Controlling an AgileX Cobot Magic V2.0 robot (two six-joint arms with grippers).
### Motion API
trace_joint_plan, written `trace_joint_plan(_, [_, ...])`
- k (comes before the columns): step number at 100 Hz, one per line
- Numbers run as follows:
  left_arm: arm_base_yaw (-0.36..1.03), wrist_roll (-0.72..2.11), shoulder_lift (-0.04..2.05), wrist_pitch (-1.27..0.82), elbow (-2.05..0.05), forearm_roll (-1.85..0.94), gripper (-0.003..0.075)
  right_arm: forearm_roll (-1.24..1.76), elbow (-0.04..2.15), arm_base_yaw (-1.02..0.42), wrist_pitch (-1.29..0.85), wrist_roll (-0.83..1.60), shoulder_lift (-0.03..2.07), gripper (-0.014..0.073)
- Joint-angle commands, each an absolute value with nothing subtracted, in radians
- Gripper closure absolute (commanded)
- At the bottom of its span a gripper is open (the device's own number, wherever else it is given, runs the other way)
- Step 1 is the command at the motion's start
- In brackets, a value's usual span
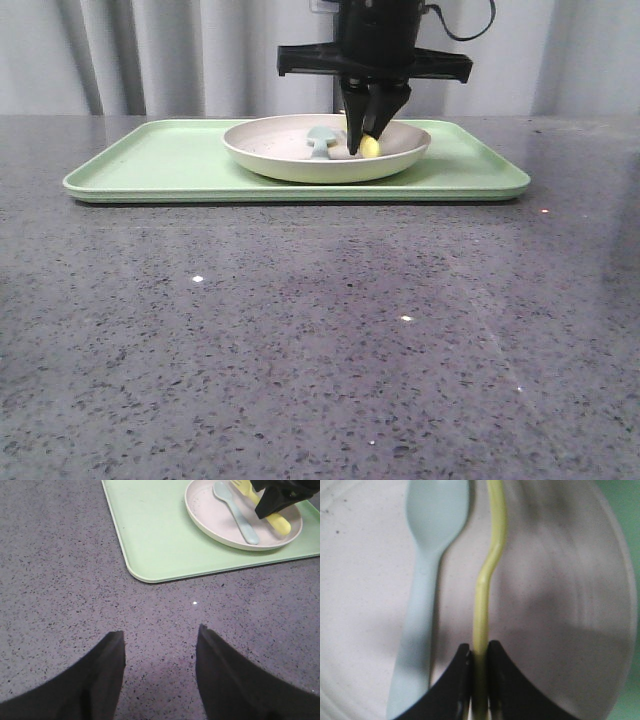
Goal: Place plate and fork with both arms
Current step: 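Lift the yellow fork out of the plate with the right gripper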
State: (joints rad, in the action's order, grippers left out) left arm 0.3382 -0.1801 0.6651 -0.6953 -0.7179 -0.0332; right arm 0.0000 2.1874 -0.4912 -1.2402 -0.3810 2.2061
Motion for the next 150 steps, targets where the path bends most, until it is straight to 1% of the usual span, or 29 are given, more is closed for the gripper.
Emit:
trace_joint_plan(1, [0.337,-0.19,0.664,-0.631,-0.748,-0.043,0.0389,-0.019,2.233,-0.485,-1.221,-0.38,2.11,0.0526])
trace_joint_plan(22, [0.337,-0.19,0.664,-0.631,-0.748,-0.043,0.0392,-0.062,2.234,-0.467,-1.264,-0.38,2.068,0.0526])
trace_joint_plan(41, [0.337,-0.19,0.664,-0.628,-0.748,-0.043,0.0408,-0.061,2.234,-0.4,-1.345,-0.369,2.04,0.0526])
trace_joint_plan(79, [0.337,-0.19,0.664,-0.628,-0.748,-0.043,0.0408,-0.023,2.23,-0.285,-1.346,-0.31,2.006,0.0526])
trace_joint_plan(111, [0.337,-0.19,0.664,-0.628,-0.748,-0.043,0.0408,0.023,2.229,-0.264,-1.345,-0.279,2.019,0.0526])
trace_joint_plan(129, [0.337,-0.19,0.664,-0.628,-0.748,-0.043,0.0408,0.096,2.228,-0.252,-1.345,-0.258,2.061,0.0526])
trace_joint_plan(150, [0.337,-0.19,0.664,-0.628,-0.748,-0.043,0.0408,0.102,2.226,-0.247,-1.345,-0.253,2.086,0.0526])
